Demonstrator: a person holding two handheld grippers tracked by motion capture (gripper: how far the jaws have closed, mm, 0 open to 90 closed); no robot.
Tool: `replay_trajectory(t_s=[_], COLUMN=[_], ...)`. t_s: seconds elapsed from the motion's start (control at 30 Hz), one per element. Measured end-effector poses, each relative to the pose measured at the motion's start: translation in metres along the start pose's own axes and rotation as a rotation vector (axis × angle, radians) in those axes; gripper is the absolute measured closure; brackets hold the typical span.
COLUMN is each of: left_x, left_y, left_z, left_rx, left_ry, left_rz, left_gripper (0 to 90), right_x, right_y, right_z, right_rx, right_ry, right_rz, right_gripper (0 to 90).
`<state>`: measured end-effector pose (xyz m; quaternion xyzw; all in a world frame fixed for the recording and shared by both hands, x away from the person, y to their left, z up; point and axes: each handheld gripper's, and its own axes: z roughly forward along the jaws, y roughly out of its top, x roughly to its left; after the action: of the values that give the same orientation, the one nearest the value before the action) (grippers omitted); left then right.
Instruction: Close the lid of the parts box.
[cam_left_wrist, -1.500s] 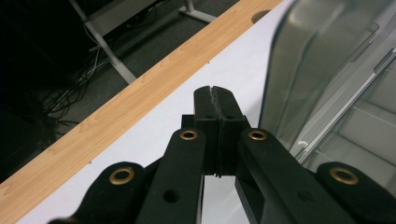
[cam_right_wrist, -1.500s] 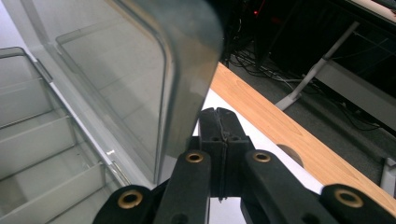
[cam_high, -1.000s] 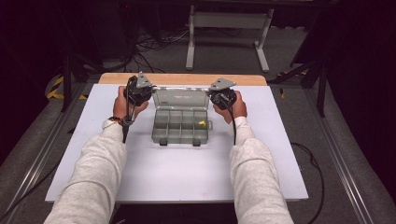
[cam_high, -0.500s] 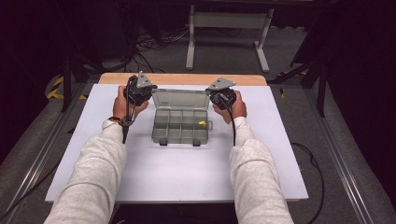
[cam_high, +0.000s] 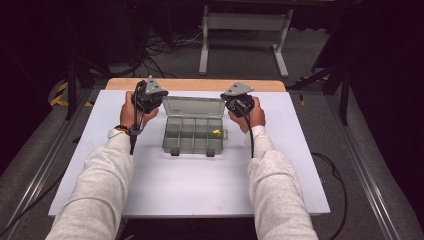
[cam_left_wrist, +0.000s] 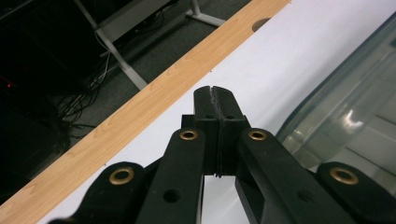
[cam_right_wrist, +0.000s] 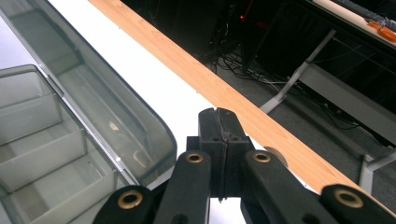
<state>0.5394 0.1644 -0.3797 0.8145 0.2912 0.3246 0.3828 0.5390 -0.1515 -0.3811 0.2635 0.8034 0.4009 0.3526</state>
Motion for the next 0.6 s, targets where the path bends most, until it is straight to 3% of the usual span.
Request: replay_trajectory(t_s=[0.17, 0.2, 0.4, 0.6], left_x=[0.0, -0.001, -0.003, -0.005], left_y=[0.002, 0.002, 0.004, 0.001], left_z=[-0.006, -0.007, -0.013, -0.014], left_rx=[-0.018, -0.015, -0.018, -0.032], left_ry=[-0.008, -0.01, -0.015, -0.026], left_rz=[-0.001, 0.001, 0.019, 0.005], left_gripper=[89.9, 89.9, 89.9, 89.9], right_x=[0.002, 0.001, 0.004, 0.007], right_y=[0.001, 0.0, 0.003, -0.001], right_z=[-0.002, -0.003, -0.004, -0.004], right_rx=[0.006, 0.012, 0.025, 0.035], right_ry=[-0.001, 0.005, -0.009, -0.009], right_rz=[0.013, 0.035, 0.024, 0.038], right_gripper=[90.0, 90.0, 90.0, 90.0])
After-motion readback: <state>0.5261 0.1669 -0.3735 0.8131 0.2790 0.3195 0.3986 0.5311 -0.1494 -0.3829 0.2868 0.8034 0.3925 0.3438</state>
